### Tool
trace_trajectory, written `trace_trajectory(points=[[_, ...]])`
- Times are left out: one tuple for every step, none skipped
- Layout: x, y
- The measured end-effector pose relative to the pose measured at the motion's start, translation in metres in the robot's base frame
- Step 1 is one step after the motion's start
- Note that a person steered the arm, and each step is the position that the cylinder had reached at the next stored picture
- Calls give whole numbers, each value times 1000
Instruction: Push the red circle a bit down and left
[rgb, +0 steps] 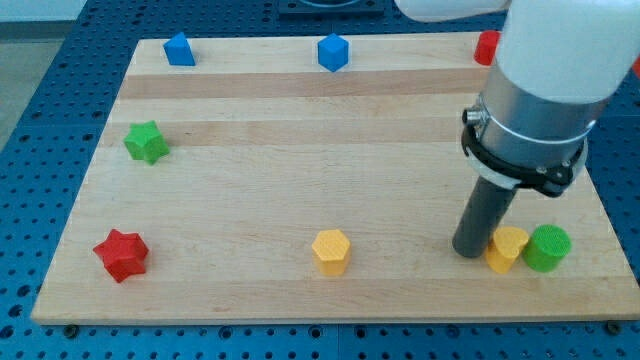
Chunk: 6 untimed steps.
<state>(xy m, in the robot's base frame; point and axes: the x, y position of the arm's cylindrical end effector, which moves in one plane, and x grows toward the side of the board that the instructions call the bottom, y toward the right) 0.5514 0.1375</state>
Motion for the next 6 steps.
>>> trace_trajectory(points=[[-40, 0], [-90, 12], [-131, 49], [-181, 89], [-231, 126], [-273, 151]])
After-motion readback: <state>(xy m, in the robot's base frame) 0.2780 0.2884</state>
